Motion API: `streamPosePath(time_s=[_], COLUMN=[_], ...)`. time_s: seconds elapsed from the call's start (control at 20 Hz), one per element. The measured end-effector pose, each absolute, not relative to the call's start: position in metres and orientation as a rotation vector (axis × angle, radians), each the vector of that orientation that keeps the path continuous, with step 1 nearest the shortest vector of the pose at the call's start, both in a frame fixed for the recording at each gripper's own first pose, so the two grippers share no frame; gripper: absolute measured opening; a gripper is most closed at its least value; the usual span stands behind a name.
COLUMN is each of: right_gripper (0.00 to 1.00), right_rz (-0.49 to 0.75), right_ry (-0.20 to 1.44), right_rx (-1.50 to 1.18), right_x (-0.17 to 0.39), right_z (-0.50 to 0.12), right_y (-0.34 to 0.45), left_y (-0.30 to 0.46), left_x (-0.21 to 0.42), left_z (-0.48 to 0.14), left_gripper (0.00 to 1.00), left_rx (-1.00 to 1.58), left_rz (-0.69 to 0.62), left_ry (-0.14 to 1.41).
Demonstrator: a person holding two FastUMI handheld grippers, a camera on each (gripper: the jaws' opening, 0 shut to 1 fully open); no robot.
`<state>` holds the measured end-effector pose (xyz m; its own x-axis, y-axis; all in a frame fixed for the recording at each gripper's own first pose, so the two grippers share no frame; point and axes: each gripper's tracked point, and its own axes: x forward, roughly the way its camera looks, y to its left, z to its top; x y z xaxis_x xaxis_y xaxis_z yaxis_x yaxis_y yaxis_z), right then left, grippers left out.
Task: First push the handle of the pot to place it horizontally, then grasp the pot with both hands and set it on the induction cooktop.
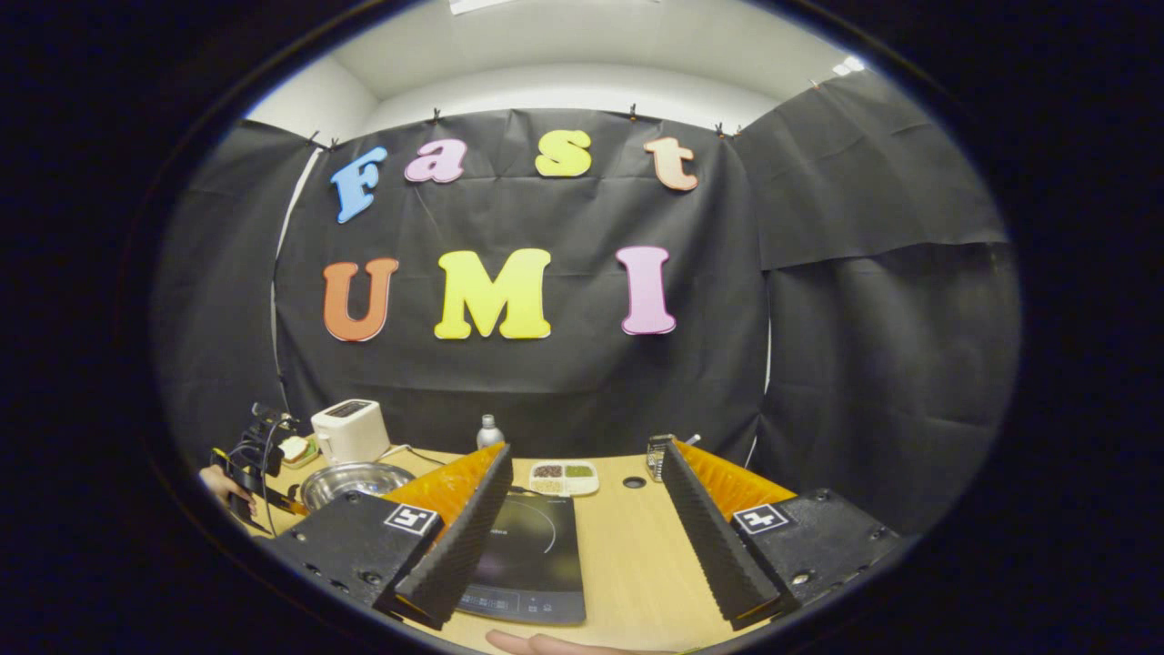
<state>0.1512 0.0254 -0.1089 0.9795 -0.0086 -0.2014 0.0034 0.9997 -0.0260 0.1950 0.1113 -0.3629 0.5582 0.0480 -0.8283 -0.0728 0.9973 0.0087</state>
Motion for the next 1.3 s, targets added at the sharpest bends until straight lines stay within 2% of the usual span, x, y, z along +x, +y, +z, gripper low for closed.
streamPosePath(time_s=[0.05, 0.1, 0.15, 0.2, 0.25, 0.35, 0.4, 0.45, 0.65, 0.7, 0.75, 0.8, 0.85, 0.9, 1.05, 1.1, 1.25, 1.3], right_gripper=[1.00, 1.00, 1.00, 1.00, 1.00, 1.00, 1.00, 1.00, 1.00, 1.00, 1.00, 1.00, 1.00, 1.00, 1.00, 1.00, 1.00, 1.00], right_rz=[-0.006, -0.003, -0.002, -0.005, -0.011, -0.018, -0.023, -0.023, -0.031, -0.032, -0.034, -0.037, -0.040, -0.044, -0.050, -0.053, -0.055, -0.054], right_ry=[0.204, 0.204, 0.203, 0.205, 0.208, 0.214, 0.218, 0.220, 0.233, 0.239, 0.244, 0.247, 0.250, 0.253, 0.275, 0.277, 0.275, 0.280], right_rx=[-0.031, -0.033, -0.032, -0.030, -0.026, -0.020, -0.019, -0.017, -0.004, 0.001, 0.003, 0.004, 0.003, 0.003, 0.003, 0.003, 0.003, 0.001], right_x=[0.154, 0.155, 0.157, 0.159, 0.161, 0.167, 0.170, 0.173, 0.181, 0.183, 0.184, 0.185, 0.186, 0.187, 0.188, 0.187, 0.186, 0.186], right_z=[-0.111, -0.112, -0.112, -0.113, -0.115, -0.117, -0.117, -0.120, -0.128, -0.130, -0.132, -0.134, -0.137, -0.139, -0.145, -0.145, -0.146, -0.148], right_y=[0.028, 0.030, 0.031, 0.031, 0.030, 0.030, 0.030, 0.031, 0.032, 0.033, 0.034, 0.034, 0.035, 0.034, 0.036, 0.037, 0.041, 0.044], left_y=[0.114, 0.119, 0.126, 0.130, 0.133, 0.142, 0.147, 0.152, 0.163, 0.165, 0.168, 0.171, 0.174, 0.175, 0.180, 0.182, 0.184, 0.190], left_x=[0.198, 0.200, 0.203, 0.205, 0.209, 0.215, 0.219, 0.223, 0.238, 0.241, 0.246, 0.249, 0.252, 0.254, 0.262, 0.263, 0.263, 0.261], left_z=[-0.365, -0.367, -0.368, -0.369, -0.368, -0.370, -0.370, -0.371, -0.372, -0.372, -0.372, -0.372, -0.372, -0.373, -0.372, -0.372, -0.373, -0.372], left_gripper=[0.10, 0.00, 0.00, 0.10, 0.00, 0.00, 0.11, 0.00, 0.00, 0.10, 0.00, 0.11, 0.10, 0.00, 0.00, 0.11, 0.10, 0.00], left_rx=[-0.036, -0.046, -0.051, -0.067, -0.087, -0.107, -0.103, -0.101, -0.115, -0.110, -0.101, -0.097, -0.093, -0.089, -0.081, -0.076, -0.064, -0.042], left_rz=[0.070, 0.069, 0.077, 0.074, 0.071, 0.081, 0.086, 0.091, 0.100, 0.105, 0.104, 0.105, 0.105, 0.106, 0.119, 0.119, 0.128, 0.145], left_ry=[0.983, 0.991, 0.997, 1.001, 0.997, 1.000, 0.995, 0.993, 0.999, 1.000, 0.999, 1.000, 1.005, 1.007, 1.018, 1.018, 1.015, 1.009])
